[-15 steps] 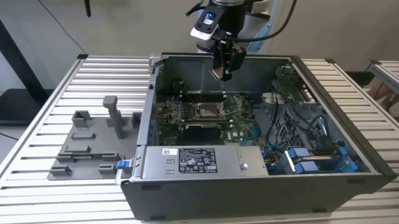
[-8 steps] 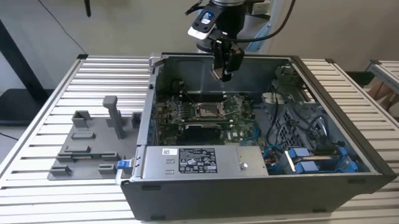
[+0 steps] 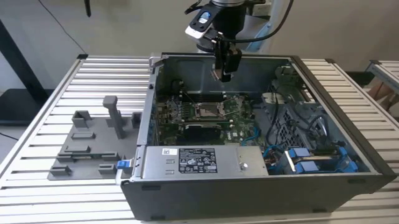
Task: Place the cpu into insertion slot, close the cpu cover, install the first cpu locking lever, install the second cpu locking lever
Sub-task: 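Place the cpu into insertion slot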
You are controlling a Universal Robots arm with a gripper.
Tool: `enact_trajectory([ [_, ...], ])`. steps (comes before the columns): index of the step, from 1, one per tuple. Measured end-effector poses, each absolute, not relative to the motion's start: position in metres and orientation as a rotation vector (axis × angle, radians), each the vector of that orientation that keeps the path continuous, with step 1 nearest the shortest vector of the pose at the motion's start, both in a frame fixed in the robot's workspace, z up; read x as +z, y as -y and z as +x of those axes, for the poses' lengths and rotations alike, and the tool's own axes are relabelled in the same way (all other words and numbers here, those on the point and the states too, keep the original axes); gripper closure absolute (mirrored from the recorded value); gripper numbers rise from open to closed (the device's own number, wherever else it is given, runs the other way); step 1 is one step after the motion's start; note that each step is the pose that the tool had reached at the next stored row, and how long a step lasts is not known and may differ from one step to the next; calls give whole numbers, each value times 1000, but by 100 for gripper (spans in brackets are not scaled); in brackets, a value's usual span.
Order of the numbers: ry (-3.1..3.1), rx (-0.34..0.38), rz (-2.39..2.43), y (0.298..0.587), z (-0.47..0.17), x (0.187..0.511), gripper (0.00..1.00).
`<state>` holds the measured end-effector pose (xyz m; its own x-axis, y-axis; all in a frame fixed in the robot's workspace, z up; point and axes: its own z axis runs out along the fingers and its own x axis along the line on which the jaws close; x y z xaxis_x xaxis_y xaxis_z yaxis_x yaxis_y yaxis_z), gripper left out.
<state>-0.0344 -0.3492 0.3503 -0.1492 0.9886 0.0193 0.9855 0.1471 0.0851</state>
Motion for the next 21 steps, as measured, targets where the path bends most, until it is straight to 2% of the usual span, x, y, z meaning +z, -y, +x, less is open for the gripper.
enact_trajectory([
  [21, -2194, 116, 2182, 342, -35, 342, 45],
])
